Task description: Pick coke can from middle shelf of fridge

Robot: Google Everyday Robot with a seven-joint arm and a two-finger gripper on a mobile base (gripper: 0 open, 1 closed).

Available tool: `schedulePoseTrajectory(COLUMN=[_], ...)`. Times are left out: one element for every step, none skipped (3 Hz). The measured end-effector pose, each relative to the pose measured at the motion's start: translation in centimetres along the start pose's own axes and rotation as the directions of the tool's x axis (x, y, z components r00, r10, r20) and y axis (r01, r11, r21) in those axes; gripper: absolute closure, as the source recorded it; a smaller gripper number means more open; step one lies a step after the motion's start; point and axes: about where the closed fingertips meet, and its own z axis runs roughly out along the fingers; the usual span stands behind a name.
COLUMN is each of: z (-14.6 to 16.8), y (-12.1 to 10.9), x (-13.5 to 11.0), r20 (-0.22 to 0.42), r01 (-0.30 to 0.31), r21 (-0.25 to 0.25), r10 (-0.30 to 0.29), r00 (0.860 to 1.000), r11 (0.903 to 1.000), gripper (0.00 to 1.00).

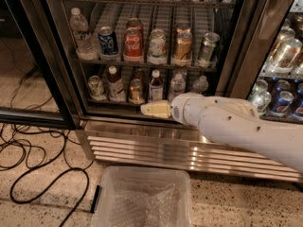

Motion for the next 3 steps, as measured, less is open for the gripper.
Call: schedulePoseTrajectory(z=[4.0,7.6,7.8], y=[-1.3,-1.0,-0.4], x=[-3.5,-5.9,-6.2], r20=[0.113,0.171,0.174], r01=[-0.049,-0.075,-0.076], r21=[0.012,0.014,0.008], r10=[0.047,0.072,0.074], r00=[0.992,0.983,0.982], r11=[0.9987,0.9971,0.9971], gripper=[0.0,0.0,0.0])
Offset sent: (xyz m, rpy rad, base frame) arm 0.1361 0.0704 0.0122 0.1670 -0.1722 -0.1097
